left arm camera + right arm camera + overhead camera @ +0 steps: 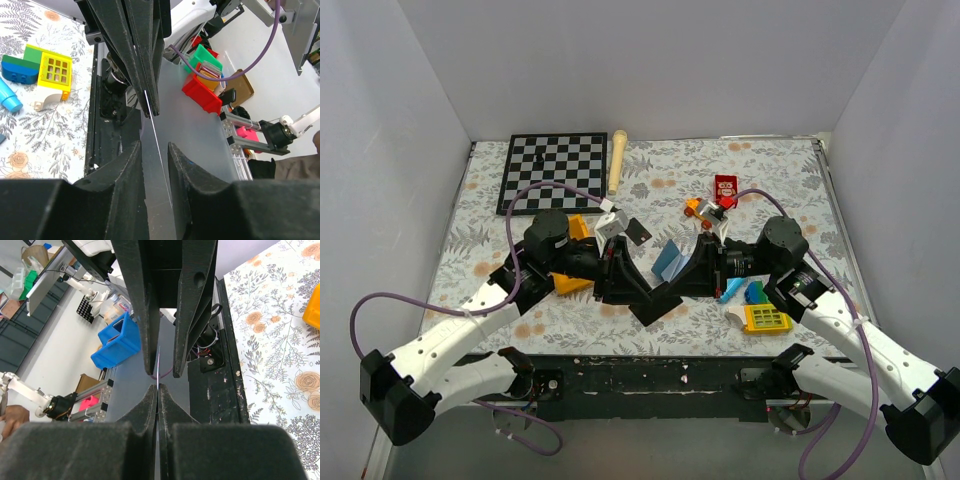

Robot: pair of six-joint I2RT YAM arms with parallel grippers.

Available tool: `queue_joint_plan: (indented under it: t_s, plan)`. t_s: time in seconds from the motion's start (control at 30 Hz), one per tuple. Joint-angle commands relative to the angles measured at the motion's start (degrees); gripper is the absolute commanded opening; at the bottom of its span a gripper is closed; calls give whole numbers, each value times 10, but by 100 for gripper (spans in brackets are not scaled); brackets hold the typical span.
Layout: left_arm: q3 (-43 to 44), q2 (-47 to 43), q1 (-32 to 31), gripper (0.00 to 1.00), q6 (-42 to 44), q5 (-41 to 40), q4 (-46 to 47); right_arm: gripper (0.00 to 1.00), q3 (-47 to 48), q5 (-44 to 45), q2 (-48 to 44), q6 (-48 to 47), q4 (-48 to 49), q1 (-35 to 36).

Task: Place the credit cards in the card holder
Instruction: Pick up the credit card at the corner of the board.

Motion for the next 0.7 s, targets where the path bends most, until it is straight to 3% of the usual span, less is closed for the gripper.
queue_joint_plan:
  t_s: [0.0, 0.17, 0.27, 0.33, 0.37, 0.53, 0.67]
  plan:
    - [9, 2, -6, 22, 1, -1, 3, 1, 18, -6, -9, 2, 26, -4]
    - [12, 12, -8, 0, -2, -4, 0, 3, 17, 4, -7, 3, 24, -4]
    - [18, 22, -9, 0, 11, -49, -33, 43, 22, 46, -15, -19, -23, -8]
    - [31, 31, -9, 0, 29, -120, -78, 64, 30, 110, -30, -54, -81, -13]
    - [38, 36, -8, 0, 31, -167, -94, 68, 34, 160, -40, -70, -123, -15]
    - [45, 80, 42, 0, -16, -314, -89, 69, 47, 408, -71, -114, -273, -19]
    - [70, 151, 73, 0, -32, -417, -89, 60, 61, 549, -41, -97, -357, -24]
